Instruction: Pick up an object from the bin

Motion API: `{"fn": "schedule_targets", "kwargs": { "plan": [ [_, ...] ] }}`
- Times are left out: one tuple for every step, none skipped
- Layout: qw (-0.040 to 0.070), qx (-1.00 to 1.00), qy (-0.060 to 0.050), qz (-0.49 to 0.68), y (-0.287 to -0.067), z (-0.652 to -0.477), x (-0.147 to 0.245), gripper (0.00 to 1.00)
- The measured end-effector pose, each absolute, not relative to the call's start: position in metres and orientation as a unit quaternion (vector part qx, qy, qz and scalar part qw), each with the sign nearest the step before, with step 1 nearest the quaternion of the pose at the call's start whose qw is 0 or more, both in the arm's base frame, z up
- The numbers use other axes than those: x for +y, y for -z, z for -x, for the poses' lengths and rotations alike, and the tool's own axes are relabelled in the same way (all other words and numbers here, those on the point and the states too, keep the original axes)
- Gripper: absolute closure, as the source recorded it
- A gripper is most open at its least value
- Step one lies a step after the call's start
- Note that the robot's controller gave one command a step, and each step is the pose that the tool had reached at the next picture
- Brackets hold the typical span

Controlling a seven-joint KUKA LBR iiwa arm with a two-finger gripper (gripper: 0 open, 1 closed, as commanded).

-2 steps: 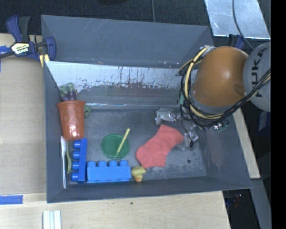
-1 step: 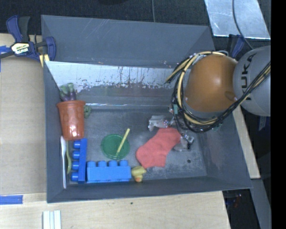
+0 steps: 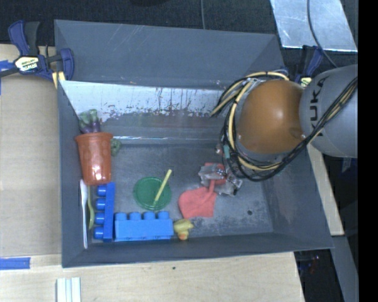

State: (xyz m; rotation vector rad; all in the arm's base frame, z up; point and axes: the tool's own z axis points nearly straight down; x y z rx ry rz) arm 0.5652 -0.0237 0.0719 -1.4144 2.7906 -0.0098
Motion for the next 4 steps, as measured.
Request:
{"fn": "schedule_targets", "kwargs": {
  "plan": [
    [0.007,0.892,0.003,0.452,-0.072,-0.565,-0.024,1.00],
    [0.002,0.892,0.001,0.452,-0.098,-0.562,-0.023,1.00],
    [0.005,0.892,0.002,0.451,-0.137,-0.564,-0.024,1.00],
    [0.008,0.893,0.003,0.450,-0.165,-0.565,-0.024,1.00]
  ]
}}
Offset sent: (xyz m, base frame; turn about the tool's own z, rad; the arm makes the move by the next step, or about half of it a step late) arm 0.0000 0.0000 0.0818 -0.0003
